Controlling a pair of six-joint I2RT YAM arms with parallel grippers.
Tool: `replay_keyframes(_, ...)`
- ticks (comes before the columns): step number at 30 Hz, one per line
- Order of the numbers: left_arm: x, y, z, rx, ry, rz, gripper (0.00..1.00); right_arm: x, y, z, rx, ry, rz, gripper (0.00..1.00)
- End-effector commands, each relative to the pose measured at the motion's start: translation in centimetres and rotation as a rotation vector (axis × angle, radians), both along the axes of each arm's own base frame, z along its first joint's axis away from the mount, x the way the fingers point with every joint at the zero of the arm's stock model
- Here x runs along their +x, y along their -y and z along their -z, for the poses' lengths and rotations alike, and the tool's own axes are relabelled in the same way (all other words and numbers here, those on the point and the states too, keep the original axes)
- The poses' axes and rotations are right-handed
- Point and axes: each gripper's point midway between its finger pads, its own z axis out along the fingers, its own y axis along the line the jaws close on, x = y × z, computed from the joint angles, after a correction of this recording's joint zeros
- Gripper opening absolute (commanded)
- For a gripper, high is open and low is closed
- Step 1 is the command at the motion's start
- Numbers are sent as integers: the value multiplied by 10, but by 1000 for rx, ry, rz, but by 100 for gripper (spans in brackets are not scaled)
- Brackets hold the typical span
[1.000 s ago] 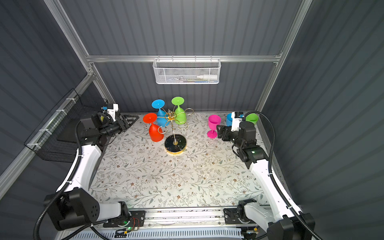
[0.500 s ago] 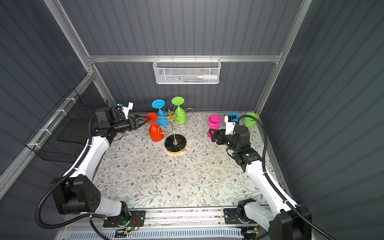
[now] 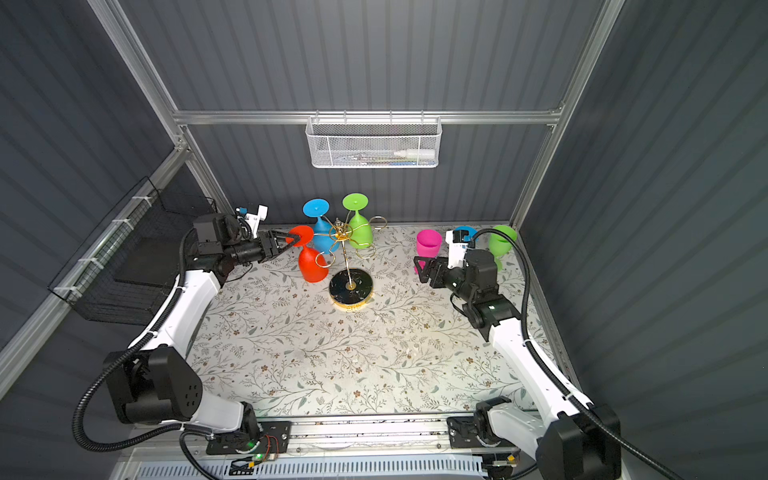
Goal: Take the wine glass off the wine glass rack
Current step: 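Reach the left gripper to the red glass's foot on the rack, then close the left gripper on the red glass's foot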
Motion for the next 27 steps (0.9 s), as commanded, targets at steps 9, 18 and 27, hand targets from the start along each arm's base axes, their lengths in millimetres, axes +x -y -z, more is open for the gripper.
replay_keyframes(9, 8, -3, -16, 16, 25, -26, 32, 1, -5, -11, 21, 26, -16, 84)
replay_keyframes(18, 6, -5, -21, 36, 32, -44, 19, 1, -5, -11, 24, 23, -15, 84)
replay_keyframes(27, 3, -5, -22, 34, 21, -44, 12, 1, -5, -9, 23, 18, -15, 85)
